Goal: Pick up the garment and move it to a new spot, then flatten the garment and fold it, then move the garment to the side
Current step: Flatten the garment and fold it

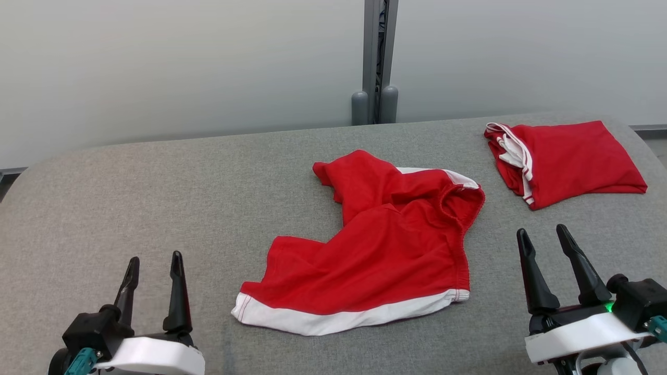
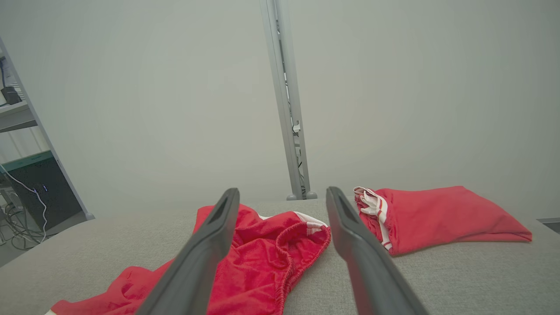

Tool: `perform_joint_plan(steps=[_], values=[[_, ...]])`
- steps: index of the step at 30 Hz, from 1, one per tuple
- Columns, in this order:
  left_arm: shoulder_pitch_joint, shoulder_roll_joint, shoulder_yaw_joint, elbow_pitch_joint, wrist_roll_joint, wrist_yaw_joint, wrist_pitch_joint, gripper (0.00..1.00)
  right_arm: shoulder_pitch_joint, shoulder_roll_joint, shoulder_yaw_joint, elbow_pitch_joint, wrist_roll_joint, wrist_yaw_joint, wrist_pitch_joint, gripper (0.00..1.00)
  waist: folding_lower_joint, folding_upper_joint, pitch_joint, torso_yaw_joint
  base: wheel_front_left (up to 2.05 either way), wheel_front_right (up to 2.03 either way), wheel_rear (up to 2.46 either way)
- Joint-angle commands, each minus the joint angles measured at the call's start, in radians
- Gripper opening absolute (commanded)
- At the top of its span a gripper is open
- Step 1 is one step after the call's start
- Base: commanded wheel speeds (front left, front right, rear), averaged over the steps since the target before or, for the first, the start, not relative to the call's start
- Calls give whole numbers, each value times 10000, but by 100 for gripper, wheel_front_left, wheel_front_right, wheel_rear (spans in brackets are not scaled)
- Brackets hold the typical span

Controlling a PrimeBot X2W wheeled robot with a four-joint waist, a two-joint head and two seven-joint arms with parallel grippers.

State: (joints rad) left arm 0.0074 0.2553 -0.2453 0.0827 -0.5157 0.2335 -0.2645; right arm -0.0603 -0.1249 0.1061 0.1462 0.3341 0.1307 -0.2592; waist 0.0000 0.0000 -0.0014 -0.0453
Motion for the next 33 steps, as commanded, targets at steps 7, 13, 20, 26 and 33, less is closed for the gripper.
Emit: perform_joint_plan(steps=[7,13,20,26,33], values=[[109,-416,418,285,484,-478,-11,100,-14,-47,-68,44,-95,4,-57,100,0,0,-30,33,0,0,0],[159,-669,655,444,756,-747,-11,100,-51,-21,-114,85,-101,4,-58,100,0,0,-41,25,0,0,0],[169,-833,723,599,875,-846,-12,100,-72,14,-91,145,-83,4,-58,100,0,0,-40,13,0,0,0],[135,-883,754,673,954,-896,-12,100,-133,29,-68,180,-58,4,-58,100,0,0,-32,-1,0,0,0],[114,-910,737,716,966,-913,-12,100,-103,40,-38,254,-35,4,-58,100,0,0,-49,-5,0,0,0]])
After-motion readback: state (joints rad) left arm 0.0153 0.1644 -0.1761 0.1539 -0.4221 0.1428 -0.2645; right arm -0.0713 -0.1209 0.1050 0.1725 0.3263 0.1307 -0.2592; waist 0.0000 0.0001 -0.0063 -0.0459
